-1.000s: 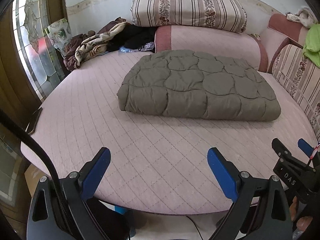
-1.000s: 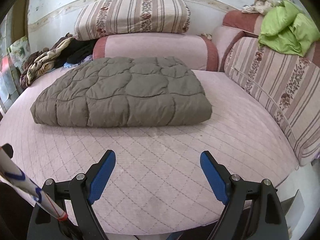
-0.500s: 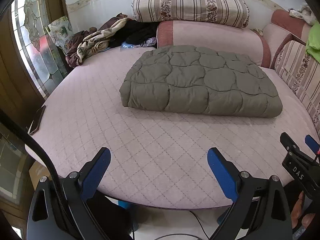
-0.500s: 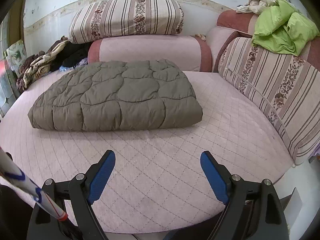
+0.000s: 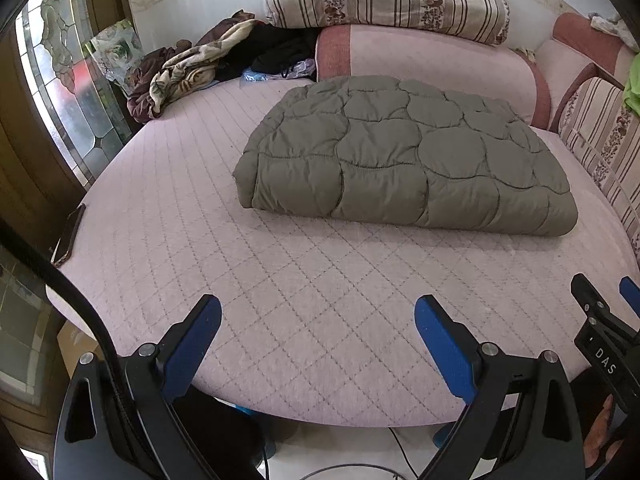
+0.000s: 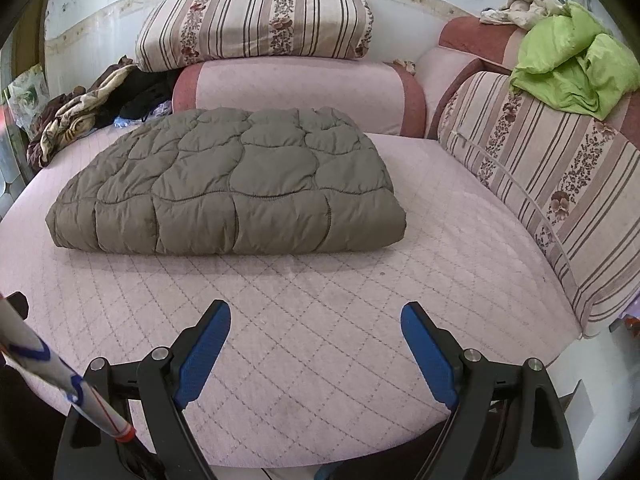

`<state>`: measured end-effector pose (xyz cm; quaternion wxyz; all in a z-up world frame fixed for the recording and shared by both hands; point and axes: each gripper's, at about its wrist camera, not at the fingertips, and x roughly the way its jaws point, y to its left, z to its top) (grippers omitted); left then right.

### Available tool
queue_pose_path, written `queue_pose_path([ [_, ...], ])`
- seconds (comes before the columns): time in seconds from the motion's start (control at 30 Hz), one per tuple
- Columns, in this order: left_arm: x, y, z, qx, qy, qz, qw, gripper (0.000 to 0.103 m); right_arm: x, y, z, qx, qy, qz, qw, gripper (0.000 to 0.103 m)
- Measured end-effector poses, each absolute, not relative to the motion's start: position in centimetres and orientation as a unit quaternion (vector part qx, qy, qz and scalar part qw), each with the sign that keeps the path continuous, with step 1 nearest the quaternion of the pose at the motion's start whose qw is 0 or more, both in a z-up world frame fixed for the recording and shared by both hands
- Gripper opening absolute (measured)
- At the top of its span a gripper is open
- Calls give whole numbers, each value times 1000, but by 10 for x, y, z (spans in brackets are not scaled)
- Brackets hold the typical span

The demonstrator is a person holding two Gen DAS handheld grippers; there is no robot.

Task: Fold large clothes

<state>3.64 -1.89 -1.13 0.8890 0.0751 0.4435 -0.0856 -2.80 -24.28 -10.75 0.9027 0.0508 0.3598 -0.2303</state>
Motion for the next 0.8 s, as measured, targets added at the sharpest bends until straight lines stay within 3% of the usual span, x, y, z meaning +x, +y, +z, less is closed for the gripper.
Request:
queue_pose_path([
  [0.8,49,-26,-25,79,455,-97,882,97,-6,-241,-125,43,390,-218,894,90],
])
